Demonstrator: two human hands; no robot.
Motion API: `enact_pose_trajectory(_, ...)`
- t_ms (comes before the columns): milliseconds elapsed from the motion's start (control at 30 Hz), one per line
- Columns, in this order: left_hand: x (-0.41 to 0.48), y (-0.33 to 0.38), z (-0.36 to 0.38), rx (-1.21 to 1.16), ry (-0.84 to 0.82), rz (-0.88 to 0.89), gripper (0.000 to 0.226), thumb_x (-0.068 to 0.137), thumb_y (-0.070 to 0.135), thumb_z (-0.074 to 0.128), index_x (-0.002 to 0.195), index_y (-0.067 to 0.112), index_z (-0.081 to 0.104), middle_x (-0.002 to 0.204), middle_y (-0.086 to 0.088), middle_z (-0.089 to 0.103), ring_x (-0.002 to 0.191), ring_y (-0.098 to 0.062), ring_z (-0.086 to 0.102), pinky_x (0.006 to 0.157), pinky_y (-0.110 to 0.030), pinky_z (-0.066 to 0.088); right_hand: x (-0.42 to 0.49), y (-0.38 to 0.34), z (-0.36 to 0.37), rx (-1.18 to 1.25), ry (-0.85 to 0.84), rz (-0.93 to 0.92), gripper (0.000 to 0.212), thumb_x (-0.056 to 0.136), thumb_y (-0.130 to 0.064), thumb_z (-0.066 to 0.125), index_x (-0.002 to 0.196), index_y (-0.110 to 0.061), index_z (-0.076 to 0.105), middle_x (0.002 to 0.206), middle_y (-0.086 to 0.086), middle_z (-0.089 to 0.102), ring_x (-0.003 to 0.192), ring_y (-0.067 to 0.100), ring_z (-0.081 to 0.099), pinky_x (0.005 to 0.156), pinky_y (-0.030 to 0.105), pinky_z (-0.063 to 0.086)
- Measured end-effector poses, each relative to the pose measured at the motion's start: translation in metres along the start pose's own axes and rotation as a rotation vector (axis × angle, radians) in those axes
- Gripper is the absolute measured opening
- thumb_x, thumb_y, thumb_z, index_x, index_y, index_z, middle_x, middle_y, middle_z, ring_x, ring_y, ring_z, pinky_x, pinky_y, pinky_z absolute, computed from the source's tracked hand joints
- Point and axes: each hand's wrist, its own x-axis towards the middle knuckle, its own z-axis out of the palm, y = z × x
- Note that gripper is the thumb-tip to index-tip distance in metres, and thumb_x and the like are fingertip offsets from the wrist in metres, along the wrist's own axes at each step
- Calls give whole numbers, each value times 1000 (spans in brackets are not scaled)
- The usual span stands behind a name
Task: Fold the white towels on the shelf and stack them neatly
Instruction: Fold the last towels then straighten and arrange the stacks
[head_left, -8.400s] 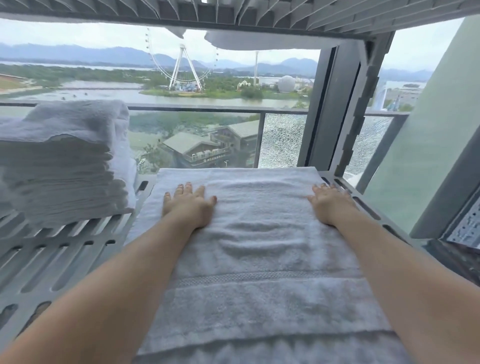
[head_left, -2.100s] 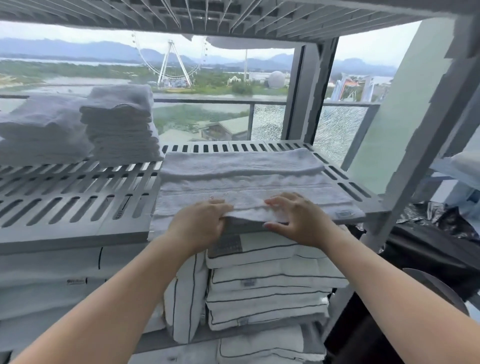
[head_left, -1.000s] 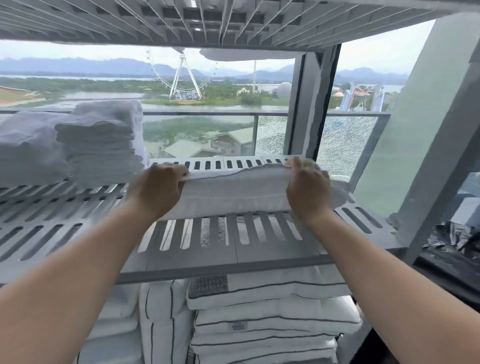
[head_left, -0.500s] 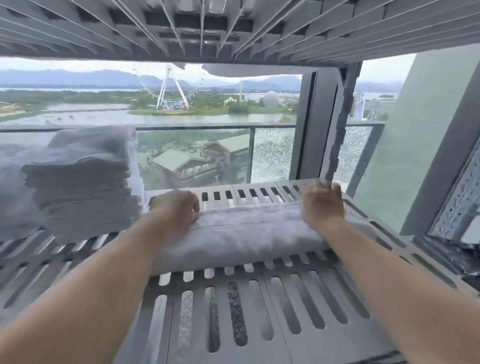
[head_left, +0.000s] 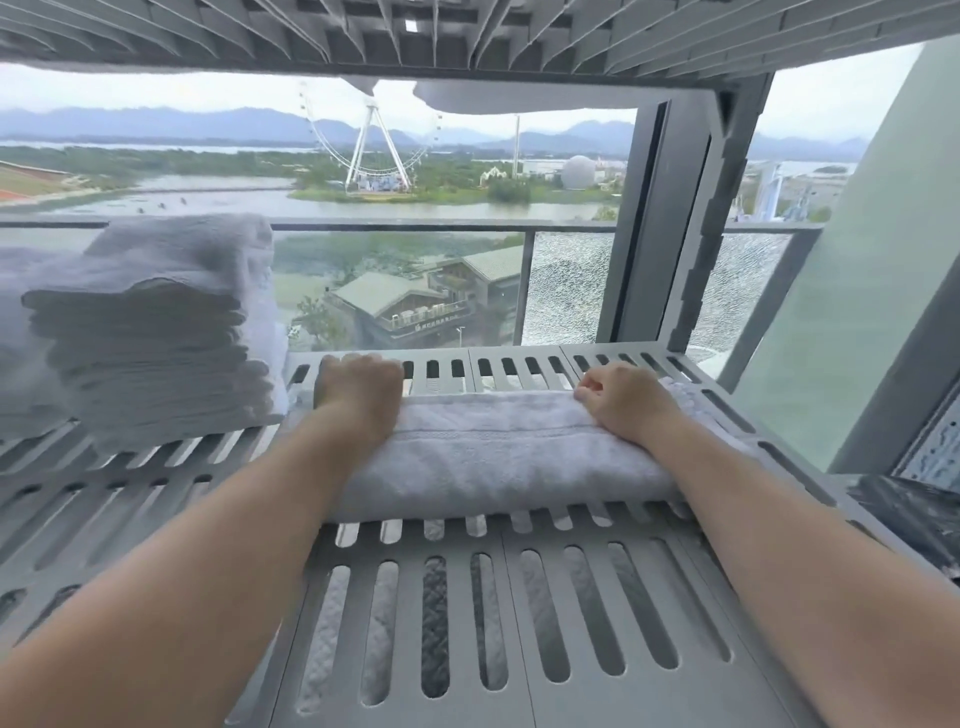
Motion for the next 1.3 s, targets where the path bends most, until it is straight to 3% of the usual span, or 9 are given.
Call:
enact_pose_trajectory(167,-14,64,-17,-272,36,92,28,97,27,45,119,23,62,118,-4,64,106,-26,61,94,-43,47,0,3,-1,11,-23,24,29,95,-43,56,106,-21,71,105,3,68,102,22,61,95,40,49)
enact_pose_trajectory(367,-32,102,-5,-440,-146,168,52,95,66,29,131,38,55,141,4,54,128,-20,49,105,-47,41,-3,37,-15,-153,24,213,52,88,-66,50,109,-24,70,109,3,68,107,27,59,93,41,48)
enact_pose_trajectory(533,-35,106,-8,-356,-109,154,53,97,63,32,136,35,53,143,3,53,130,-21,49,106,-45,41,-4,55,-30,77,-81,269,55,77,-69,61,63,-16,53,63,-2,52,59,16,49,63,32,45)
enact_pose_trajectory(633,-40,122,-20,-149,-76,19,43,100,47,38,124,20,61,122,-7,61,113,-27,56,87,-42,47,-7,61,-37,64,-140,238,64,72,-78,63,85,-16,62,84,2,63,81,22,59,86,44,52)
enact_pose_trajectory(733,-46,146,-28,-135,-12,-70,30,96,34,45,108,16,65,105,-5,64,98,-26,59,72,-35,44,-10,70,-43,217,-116,273,71,67,-71,73,110,-17,61,108,3,65,97,22,60,91,46,52)
enact_pose_trajectory(833,-50,155,-24,-296,-106,-46,56,95,59,31,124,20,60,125,-5,62,114,-27,57,90,-43,49,-13,73,-51,233,-154,490,101,63,-76,74,135,-8,52,127,11,60,113,30,59,94,45,52)
enact_pose_trajectory(967,-56,152,-12,-276,-204,-18,74,94,68,13,154,28,29,162,-3,27,149,-24,25,119,-51,22,-17,68,-58,269,-319,541,114,63,-78,73,147,-9,42,141,16,53,121,36,57,101,48,51)
enact_pose_trajectory(1133,-47,145,-22,-334,-328,62,75,94,71,16,156,30,25,165,-3,18,152,-22,12,121,-53,15,-18,58,-74,266,-468,492,106,75,-71,69,154,-15,28,148,22,44,118,42,59,98,53,52)
enact_pose_trajectory(1300,-65,135,-21,-160,-371,-55,84,82,85,8,155,44,10,166,-2,2,153,-31,-1,117,-66,0,-21,48,-83,490,-523,549,80,80,-54,76,135,-4,49,120,23,65,105,40,68,98,52,53)
